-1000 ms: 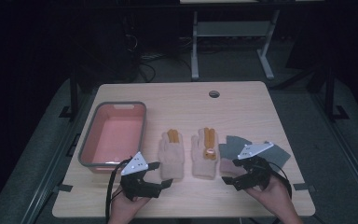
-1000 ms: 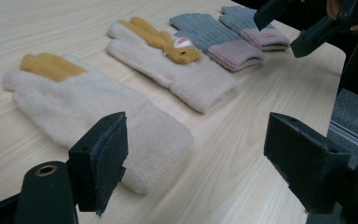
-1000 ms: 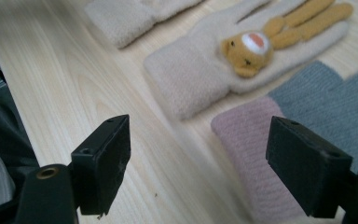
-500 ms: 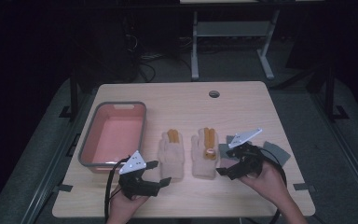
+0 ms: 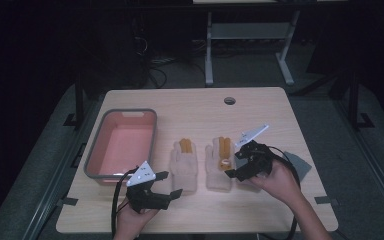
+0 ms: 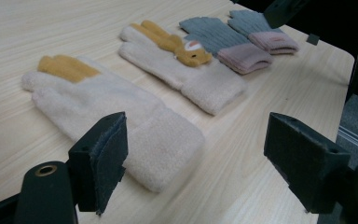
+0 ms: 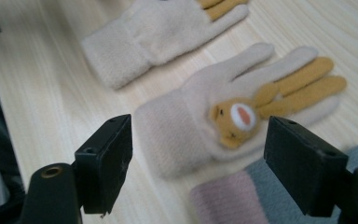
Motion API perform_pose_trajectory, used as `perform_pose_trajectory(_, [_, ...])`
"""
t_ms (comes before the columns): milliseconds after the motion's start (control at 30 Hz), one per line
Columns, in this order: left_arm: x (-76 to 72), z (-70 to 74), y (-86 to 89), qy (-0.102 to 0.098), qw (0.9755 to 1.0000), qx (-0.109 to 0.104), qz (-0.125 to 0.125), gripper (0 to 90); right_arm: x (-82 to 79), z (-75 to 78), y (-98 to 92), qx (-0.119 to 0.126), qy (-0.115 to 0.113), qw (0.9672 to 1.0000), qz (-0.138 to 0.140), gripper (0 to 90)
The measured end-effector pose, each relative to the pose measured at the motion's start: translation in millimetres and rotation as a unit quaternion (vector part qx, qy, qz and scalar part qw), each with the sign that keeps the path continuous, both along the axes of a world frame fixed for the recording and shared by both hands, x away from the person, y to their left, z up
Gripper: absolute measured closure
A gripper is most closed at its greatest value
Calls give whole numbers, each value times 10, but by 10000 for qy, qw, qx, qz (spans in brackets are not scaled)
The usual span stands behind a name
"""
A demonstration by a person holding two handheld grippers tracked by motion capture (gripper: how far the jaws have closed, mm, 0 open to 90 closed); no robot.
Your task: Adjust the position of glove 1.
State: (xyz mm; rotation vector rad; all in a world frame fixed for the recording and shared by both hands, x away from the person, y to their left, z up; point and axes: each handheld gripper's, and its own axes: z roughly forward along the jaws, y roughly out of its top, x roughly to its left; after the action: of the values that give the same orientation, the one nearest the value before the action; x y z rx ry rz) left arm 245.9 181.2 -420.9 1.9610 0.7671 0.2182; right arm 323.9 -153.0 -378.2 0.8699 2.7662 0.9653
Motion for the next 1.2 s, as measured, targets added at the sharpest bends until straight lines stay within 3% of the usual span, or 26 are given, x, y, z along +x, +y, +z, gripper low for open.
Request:
perform_pose_trajectory(333, [7,-5,-4,-4,10000,-18,-22,214,228,-114,156,-221,90,9997,79,258])
perform_pose_trajectory(600, [5,-2,-4,4,10000,-14,-39,214,368,-293,296,-538,165,9982,182,296])
perform_pose_trajectory(900, [-8,-6,-20,-10,10000,-12,-70,215,480,-462,362,-855,316,9958,103,400])
perform_pose_trajectory(1100, [-6,-10,-27,9,10000,-19,-75,215,508,-537,409,-1118,202,9935,41,488])
perform_pose_trajectory(1200, [-4,-15,-34,6,10000,-2,-89,215,532,-580,410,-1190,260,9926,5,501])
